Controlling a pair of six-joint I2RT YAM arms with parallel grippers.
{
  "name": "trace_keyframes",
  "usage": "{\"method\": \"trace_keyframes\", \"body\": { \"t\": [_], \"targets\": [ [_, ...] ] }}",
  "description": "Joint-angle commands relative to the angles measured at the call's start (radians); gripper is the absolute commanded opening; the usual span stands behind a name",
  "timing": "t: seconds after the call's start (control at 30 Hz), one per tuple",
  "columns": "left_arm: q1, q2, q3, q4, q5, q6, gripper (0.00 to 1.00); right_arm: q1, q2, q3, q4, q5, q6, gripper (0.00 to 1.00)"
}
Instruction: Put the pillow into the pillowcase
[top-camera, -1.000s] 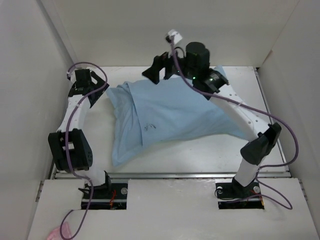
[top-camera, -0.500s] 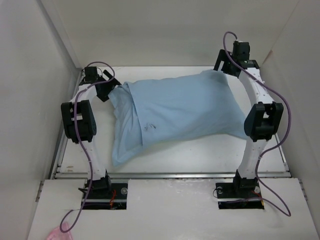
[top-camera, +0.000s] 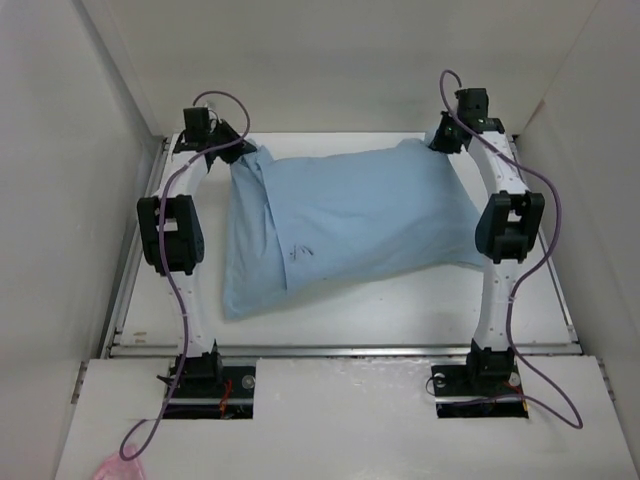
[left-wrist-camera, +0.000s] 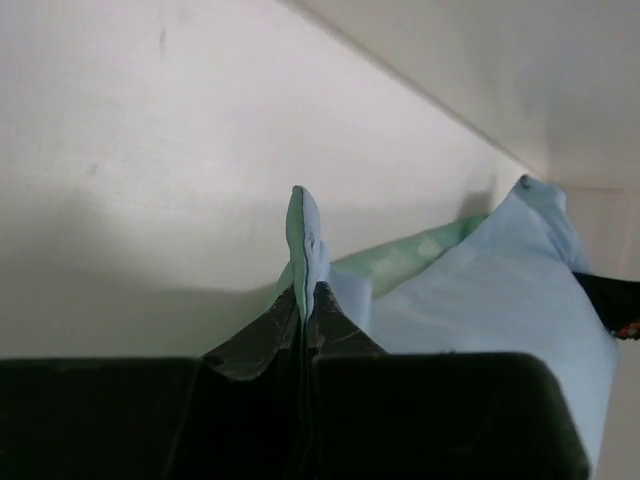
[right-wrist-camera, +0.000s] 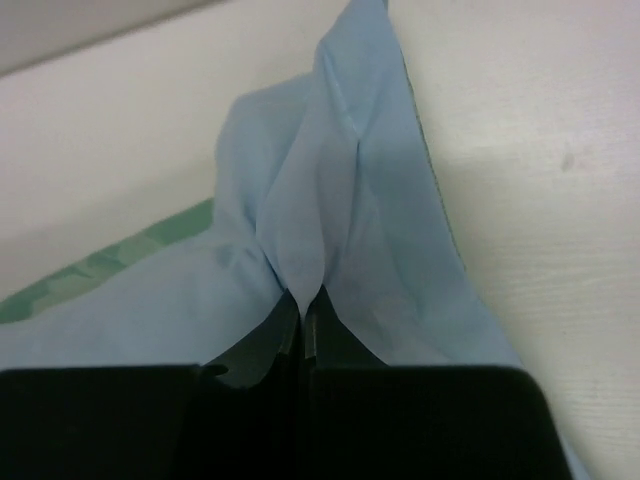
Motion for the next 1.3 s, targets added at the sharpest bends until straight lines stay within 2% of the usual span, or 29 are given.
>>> {"method": "trace_keyframes", "body": {
  "t": [0.0, 0.03, 0.07, 0.13, 0.17, 0.27, 0.37, 0.4, 0.43, 0.47, 0.5, 0.53, 0.6, 0.63, 0.67, 0.7, 0.73, 0.77, 0.8, 0.83, 0.87, 0.9, 0.93, 0.97, 1.0, 1.03, 1.07, 1.13, 1.27],
  "targets": [
    [0.009, 0.027, 0.256, 0.066, 0.065, -0.006, 0.00, 0.003, -0.040, 0.193, 0.117, -0.192, 0.004, 0.00],
    [0.009, 0.052, 0.353, -0.003, 0.074, -0.006, 0.00, 0.003, -0.040, 0.310, 0.131, -0.202, 0.004, 0.00],
    [0.009, 0.072, 0.536, -0.019, 0.092, -0.006, 0.00, 0.003, -0.058, 0.357, 0.179, -0.211, 0.004, 0.00],
    [0.009, 0.098, 0.677, -0.019, 0.103, -0.006, 0.00, 0.003, -0.109, 0.382, 0.284, -0.254, 0.004, 0.00],
    [0.009, 0.082, 0.714, 0.002, 0.114, -0.023, 0.00, 0.003, -0.144, 0.347, 0.403, -0.254, 0.004, 0.00],
    [0.038, -0.062, 0.652, 0.108, 0.123, -0.040, 0.00, 0.003, -0.297, 0.267, 0.471, -0.210, 0.004, 0.00],
    [0.050, -0.241, 0.444, 0.142, 0.108, 0.000, 0.00, 0.003, -0.458, 0.128, 0.496, -0.176, -0.040, 0.00],
    [0.050, -0.286, 0.376, 0.142, 0.095, 0.025, 0.00, 0.003, -0.507, -0.053, 0.538, -0.176, -0.053, 0.00],
    [0.040, -0.331, 0.218, 0.142, 0.062, 0.075, 0.00, 0.003, -0.613, -0.167, 0.569, -0.176, -0.065, 0.00],
    [0.040, -0.419, 0.129, 0.142, 0.034, 0.094, 0.00, 0.003, -0.662, -0.286, 0.601, -0.176, -0.065, 0.03],
    [0.030, -0.461, 0.036, 0.151, 0.002, 0.094, 0.00, 0.003, -0.710, -0.530, 0.637, -0.188, -0.079, 0.07],
    [0.030, -0.501, -0.175, 0.163, -0.053, 0.094, 0.00, 0.003, -0.785, -0.651, 0.715, -0.199, -0.079, 0.08],
    [0.030, -0.616, -0.381, 0.194, -0.070, 0.045, 0.00, 0.003, -0.840, -0.862, 0.753, -0.199, -0.030, 0.07],
    [0.030, -0.655, -0.592, 0.214, -0.083, 0.023, 0.00, 0.003, -0.889, -1.070, 0.787, -0.199, 0.002, 0.07],
    [0.030, -0.685, -0.679, 0.214, -0.125, -0.004, 0.00, 0.003, -0.913, -1.171, 0.800, -0.187, 0.092, 0.07],
    [0.030, -0.734, -0.745, 0.202, -0.139, -0.015, 0.00, 0.003, -0.936, -1.264, 0.800, -0.170, 0.140, 0.17],
    [0.030, -0.750, -0.791, 0.089, -0.173, -0.036, 0.00, 0.003, -0.963, -1.416, 0.775, -0.118, 0.183, 0.29],
    [0.030, -0.762, -0.845, 0.012, -0.240, -0.049, 0.00, 0.003, -1.052, -1.484, 0.728, -0.095, 0.209, 0.46],
    [0.021, -0.780, -0.868, -0.045, -0.260, -0.040, 0.16, 0.003, -1.115, -1.545, 0.702, -0.082, 0.264, 0.63],
    [0.021, -0.835, -0.887, -0.167, -0.303, -0.061, 0.16, 0.003, -1.193, -1.596, 0.674, -0.068, 0.282, 0.88],
    [0.021, -0.872, -0.920, -0.207, -0.340, -0.061, 0.16, 0.003, -1.368, -1.656, 0.610, -0.058, 0.291, 0.93],
    [0.021, -0.914, -0.921, -0.258, -0.403, -0.061, 0.21, 0.003, -1.460, -1.657, 0.544, -0.011, 0.327, 1.00],
    [0.021, -0.989, -0.921, -0.310, -0.441, -0.079, 0.31, 0.003, -1.549, -1.646, 0.507, 0.029, 0.328, 1.00],
    [0.021, -1.021, -0.907, -0.388, -0.472, -0.080, 0.60, 0.003, -1.631, -1.615, 0.487, 0.115, 0.319, 1.00],
    [0.030, -1.050, -0.863, -0.430, -0.538, -0.092, 0.71, 0.003, -1.770, -1.586, 0.412, 0.184, 0.308, 1.00],
    [0.039, -1.075, -0.832, -0.465, -0.573, -0.102, 0.90, 0.003, -1.825, -1.562, 0.390, 0.250, 0.308, 1.00],
    [0.040, -1.113, -0.798, -0.520, -0.608, -0.103, 1.00, 0.003, -1.873, -1.542, 0.378, 0.363, 0.308, 1.00],
    [0.049, -1.143, -0.693, -0.571, -0.711, -0.130, 1.00, 0.003, -1.949, -1.483, 0.352, 0.447, 0.308, 1.00],
    [0.049, -1.236, -0.562, -0.613, -0.900, -0.187, 1.00, 0.003, -1.880, -1.336, 0.193, 0.674, 0.308, 1.00]
  ]
}}
